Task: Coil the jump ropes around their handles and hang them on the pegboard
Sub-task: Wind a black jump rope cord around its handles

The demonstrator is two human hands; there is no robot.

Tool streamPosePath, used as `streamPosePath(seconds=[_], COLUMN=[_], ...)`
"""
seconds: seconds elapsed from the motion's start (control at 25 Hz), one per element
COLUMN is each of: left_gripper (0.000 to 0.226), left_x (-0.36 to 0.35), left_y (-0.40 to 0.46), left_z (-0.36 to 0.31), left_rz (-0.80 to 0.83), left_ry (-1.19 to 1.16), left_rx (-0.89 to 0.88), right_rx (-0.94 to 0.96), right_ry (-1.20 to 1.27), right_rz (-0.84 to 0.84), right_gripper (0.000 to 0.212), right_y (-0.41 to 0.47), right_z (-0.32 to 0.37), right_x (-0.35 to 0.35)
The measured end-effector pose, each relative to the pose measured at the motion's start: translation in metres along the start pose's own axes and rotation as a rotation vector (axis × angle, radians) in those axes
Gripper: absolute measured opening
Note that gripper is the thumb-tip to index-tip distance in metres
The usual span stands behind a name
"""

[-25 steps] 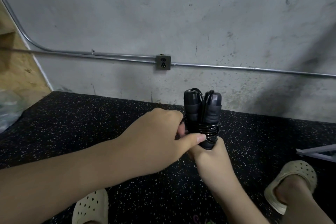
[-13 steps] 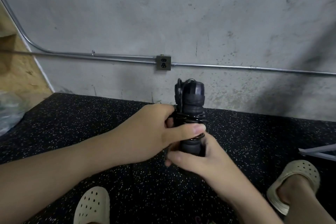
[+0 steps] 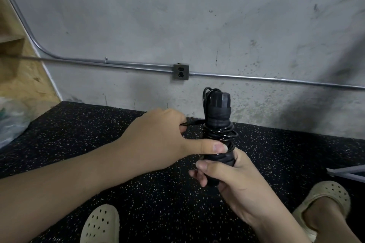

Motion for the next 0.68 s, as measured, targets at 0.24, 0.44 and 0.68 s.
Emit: streamPosePath(seconds=[0.24,0.44,0.68], left_gripper=[0.055,0.035,0.052], left_x=[-0.012,-0.024,-0.021], left_y=[0.000,0.002,0.015], left_z=[-0.006,-0.007,0.005], left_rz=[-0.103,-0.015,0.132], left_ry=[0.024,-0.065,-0.388], left_rx=[-0.042,-0.109,-0.169], right_rx=[0.102,0.088,-0.069], right_ry=[-0.262,-0.448,-0.076], right_rz=[-0.136,-0.290,0.009], right_gripper=[0.013,0.013,0.026], right_y=[0.007,0.007,0.004], right_z=[-0.006,-0.024,-0.002], right_x=[0.002,-0.005,-0.006])
Point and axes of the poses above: each hand's wrist, its own y-axis towards the middle knuckle, its own x-axis out of the back of the hand, z = x × y, the point moved 1 cm from there along y, towards the middle knuckle, and after that the axes turned 15 degrees about x, right-handed, at the moved point
